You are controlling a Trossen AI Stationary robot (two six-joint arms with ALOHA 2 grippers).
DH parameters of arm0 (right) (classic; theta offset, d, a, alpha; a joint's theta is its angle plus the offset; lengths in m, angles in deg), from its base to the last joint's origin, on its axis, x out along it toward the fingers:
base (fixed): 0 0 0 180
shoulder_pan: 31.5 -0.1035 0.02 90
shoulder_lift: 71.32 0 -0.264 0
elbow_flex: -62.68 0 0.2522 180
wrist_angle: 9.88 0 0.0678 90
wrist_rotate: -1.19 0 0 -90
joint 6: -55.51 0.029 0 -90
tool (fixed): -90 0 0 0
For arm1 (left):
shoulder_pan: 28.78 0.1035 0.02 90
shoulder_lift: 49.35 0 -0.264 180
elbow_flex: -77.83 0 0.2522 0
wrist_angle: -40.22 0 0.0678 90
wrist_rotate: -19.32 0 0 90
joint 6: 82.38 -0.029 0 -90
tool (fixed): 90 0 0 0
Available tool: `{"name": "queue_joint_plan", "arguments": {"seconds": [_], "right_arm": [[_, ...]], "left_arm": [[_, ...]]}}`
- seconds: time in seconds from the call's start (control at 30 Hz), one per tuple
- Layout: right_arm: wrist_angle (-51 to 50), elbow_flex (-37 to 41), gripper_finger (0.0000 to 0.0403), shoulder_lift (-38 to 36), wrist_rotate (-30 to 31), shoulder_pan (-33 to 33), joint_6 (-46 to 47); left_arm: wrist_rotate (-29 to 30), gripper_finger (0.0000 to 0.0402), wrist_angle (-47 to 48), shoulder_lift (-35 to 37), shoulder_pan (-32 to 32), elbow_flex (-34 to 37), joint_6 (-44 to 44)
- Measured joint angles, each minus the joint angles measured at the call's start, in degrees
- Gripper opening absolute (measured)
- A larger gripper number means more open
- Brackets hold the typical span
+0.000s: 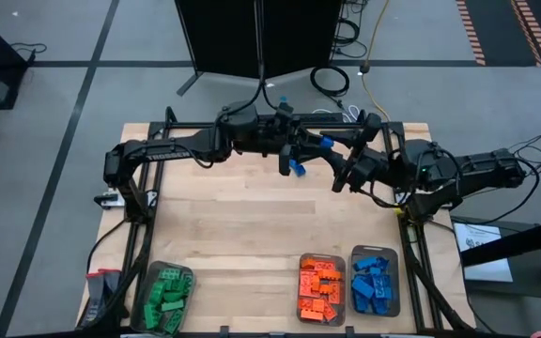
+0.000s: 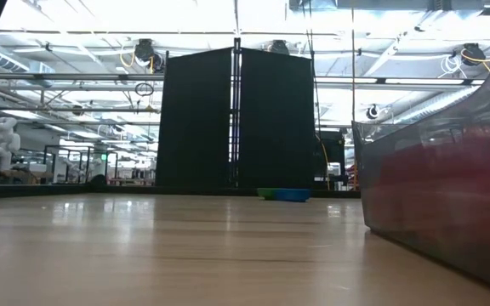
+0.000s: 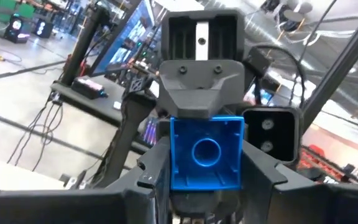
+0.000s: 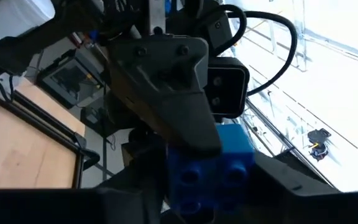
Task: Sort blocks
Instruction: Put the blue game piece into the right black bin
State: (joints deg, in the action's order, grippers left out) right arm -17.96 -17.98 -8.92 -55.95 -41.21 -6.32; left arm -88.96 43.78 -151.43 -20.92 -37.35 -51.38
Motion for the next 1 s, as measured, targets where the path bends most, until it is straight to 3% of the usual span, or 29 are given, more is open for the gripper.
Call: {"name": "queue_joint_plan", "arguments": {"seconds": [0.1, 0.53, 0.8, 0.9, 1.0], "right_arm": [[0.12, 0.00, 0.0122, 0.50, 0.39, -0.01, 0.03], [-0.22, 0.07, 0.0119, -0.04, 3.87, -0.05, -0.43], [0.60, -0.04, 0.0119, -3.08, 7.45, -1.41, -0.61], [-0.37, -0.01, 0.0119, -4.60, 9.40, -2.46, 0.04], [-6.13, 0.04, 0.0119, -7.83, 16.34, -4.92, 4.38]], "left_arm": [[0.10, 0.0124, 0.89, 0.00, 0.00, 0.04, -0.30], [1.00, 0.0127, 2.22, 0.02, 0.47, 0.04, -0.73], [0.78, 0.0256, 4.11, 0.00, 1.09, 0.04, -3.01], [0.74, 0.0283, 5.51, 0.00, 1.65, 0.04, -2.85], [0.52, 0.0291, 8.46, 0.01, 2.81, 0.04, -2.81]]}}
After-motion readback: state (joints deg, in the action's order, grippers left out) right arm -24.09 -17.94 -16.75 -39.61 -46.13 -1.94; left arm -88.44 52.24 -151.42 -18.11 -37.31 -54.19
